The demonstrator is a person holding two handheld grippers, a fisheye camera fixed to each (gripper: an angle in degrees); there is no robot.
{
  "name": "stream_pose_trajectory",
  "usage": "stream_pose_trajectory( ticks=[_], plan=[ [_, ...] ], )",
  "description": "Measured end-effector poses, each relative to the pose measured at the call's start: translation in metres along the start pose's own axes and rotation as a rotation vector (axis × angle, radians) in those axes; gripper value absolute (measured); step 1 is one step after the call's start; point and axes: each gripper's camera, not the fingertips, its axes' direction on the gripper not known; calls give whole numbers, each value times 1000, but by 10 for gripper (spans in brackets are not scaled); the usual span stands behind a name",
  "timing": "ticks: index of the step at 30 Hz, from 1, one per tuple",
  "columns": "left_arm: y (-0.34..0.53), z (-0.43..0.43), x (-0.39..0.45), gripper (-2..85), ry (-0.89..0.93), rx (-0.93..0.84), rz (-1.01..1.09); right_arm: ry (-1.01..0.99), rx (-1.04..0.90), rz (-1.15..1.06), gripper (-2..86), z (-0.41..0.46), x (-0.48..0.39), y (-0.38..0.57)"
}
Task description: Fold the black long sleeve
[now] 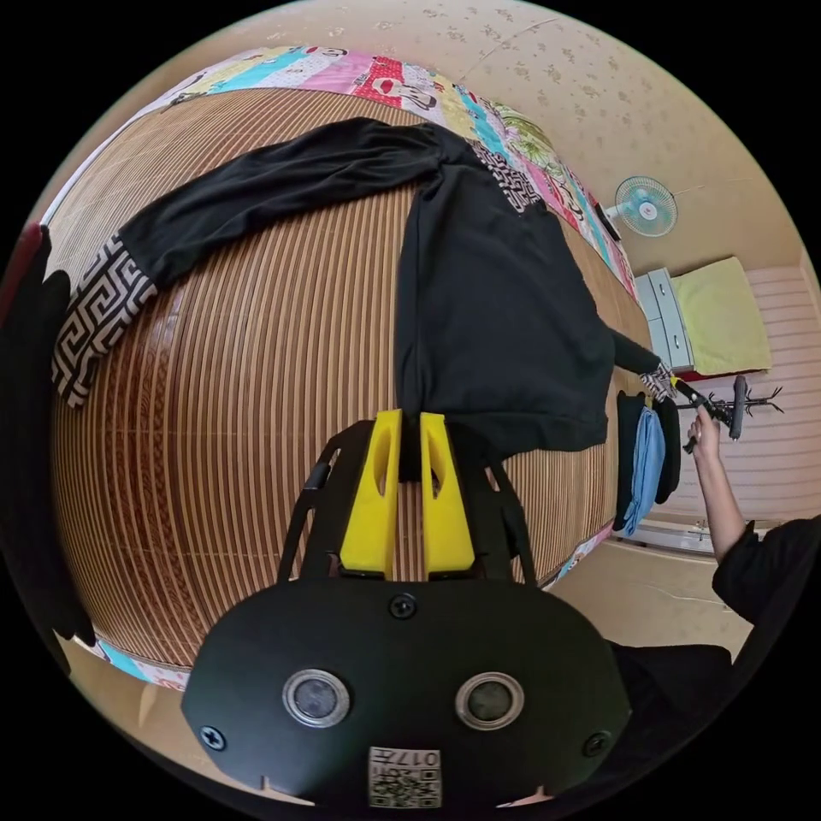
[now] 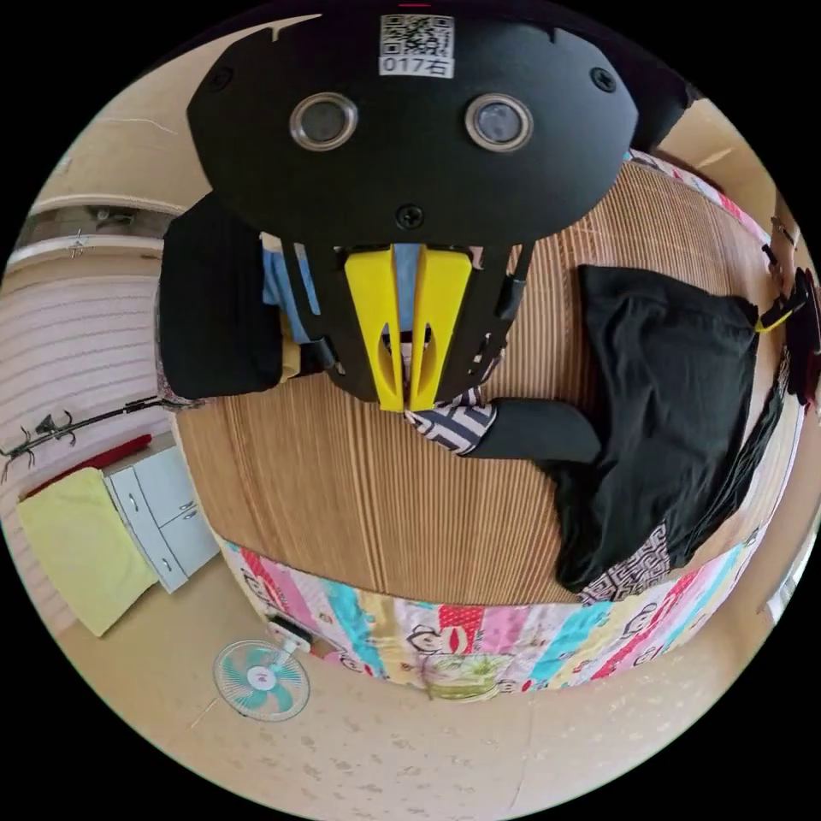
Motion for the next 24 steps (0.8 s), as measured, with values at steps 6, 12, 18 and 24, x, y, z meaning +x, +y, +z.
stream_pose_trajectory(
  ticks=[6, 12, 18, 24],
  plan=[
    [20, -28, -23, 49, 68, 21, -32, -54, 51, 283, 78, -1, 94, -13],
    [36, -49, -46, 47, 109, 47, -89, -652, -223, 5, 87, 75, -12, 61],
    [52, -81, -72, 39, 222, 3, -70, -675, -363, 75, 29, 122, -32, 122],
    [138, -124, -103, 37, 288, -14, -162, -655, -379, 111, 19, 95, 19, 183]
  ],
)
